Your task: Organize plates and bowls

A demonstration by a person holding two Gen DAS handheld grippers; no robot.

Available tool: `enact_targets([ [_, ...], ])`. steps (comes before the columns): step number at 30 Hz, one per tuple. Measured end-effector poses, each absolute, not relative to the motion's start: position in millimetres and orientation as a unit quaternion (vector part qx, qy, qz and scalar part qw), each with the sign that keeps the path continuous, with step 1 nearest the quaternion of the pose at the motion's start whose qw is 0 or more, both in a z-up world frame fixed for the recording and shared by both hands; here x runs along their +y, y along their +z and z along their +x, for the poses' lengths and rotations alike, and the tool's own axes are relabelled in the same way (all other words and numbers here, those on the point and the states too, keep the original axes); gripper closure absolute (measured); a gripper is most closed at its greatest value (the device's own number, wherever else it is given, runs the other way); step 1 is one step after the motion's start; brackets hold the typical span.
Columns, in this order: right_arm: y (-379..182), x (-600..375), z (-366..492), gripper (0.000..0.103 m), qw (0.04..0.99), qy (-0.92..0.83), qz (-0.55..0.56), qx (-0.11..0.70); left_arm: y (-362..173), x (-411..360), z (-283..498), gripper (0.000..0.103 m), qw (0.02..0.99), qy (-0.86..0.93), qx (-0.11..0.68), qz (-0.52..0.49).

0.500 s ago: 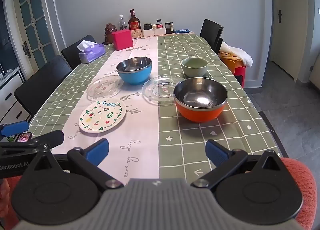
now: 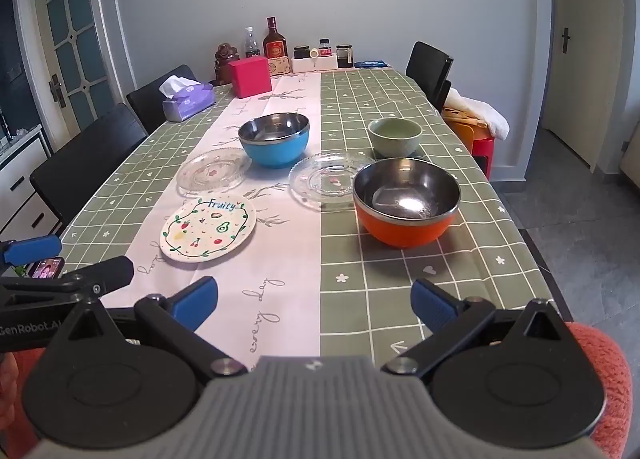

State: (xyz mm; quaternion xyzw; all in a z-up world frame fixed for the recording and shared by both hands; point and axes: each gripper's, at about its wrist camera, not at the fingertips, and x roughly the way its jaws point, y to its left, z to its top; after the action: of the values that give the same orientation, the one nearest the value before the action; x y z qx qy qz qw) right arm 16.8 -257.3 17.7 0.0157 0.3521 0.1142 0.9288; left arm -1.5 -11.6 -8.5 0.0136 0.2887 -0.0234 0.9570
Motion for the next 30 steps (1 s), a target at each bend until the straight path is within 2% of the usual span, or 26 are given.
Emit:
enact_targets([
  [30, 15.7, -252.0, 14.8, 0.003, 0.928, 0.119, 0.007, 0.352, -8.7, -10.8, -0.8, 0.000, 0.956, -0.024, 0.292, 0.013],
])
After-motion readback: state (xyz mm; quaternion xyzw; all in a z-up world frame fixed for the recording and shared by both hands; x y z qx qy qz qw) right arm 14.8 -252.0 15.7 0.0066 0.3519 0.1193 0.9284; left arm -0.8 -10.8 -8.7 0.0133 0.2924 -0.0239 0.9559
